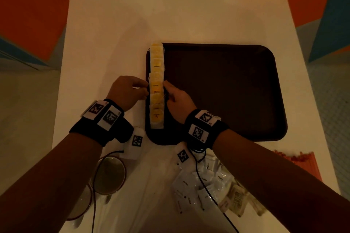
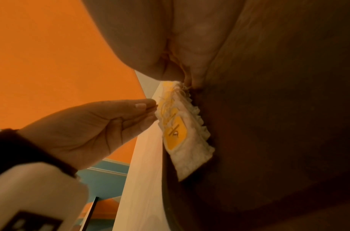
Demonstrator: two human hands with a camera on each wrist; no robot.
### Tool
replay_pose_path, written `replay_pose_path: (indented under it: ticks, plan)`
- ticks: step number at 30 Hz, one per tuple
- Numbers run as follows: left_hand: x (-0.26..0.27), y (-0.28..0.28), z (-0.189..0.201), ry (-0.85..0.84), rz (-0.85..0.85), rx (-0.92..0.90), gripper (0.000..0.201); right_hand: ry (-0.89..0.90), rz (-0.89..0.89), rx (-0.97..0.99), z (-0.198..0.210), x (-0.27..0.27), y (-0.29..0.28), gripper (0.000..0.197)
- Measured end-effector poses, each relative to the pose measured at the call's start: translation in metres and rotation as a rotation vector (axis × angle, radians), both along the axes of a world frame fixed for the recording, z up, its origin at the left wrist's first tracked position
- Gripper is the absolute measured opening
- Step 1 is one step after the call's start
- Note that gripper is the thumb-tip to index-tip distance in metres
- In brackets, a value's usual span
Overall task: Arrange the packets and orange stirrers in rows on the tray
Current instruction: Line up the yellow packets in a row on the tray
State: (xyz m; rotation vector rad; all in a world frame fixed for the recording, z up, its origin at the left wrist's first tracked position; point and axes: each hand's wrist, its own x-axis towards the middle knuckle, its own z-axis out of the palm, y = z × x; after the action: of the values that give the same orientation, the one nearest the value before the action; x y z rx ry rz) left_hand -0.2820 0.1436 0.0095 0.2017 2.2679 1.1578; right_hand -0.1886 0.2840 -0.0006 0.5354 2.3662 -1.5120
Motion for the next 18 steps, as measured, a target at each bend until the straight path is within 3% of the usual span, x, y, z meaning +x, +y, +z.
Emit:
replay_pose_path:
  ticks: [3, 6, 12, 18]
  plan:
    - [0.001, -0.003, 0.004, -0.07, -0.006, -0.027, 0.006, -0.021, -0.091, 0.012, -0.001, 0.006, 0.005, 0.052]
    - [0.006, -0.007, 0.011, -0.195, -0.11, -0.085, 0.003, -0.043, -0.189, -0.097, -0.007, 0.017, 0.006, 0.049]
    - [0.013, -0.003, 0.011, -0.194, -0.101, -0.111, 0.006, -0.058, -0.082, -0.123, -0.007, 0.019, -0.01, 0.051]
    - [0.015, -0.003, 0.016, -0.241, -0.112, -0.117, 0.007, -0.059, -0.131, -0.054, 0.002, 0.027, -0.002, 0.05]
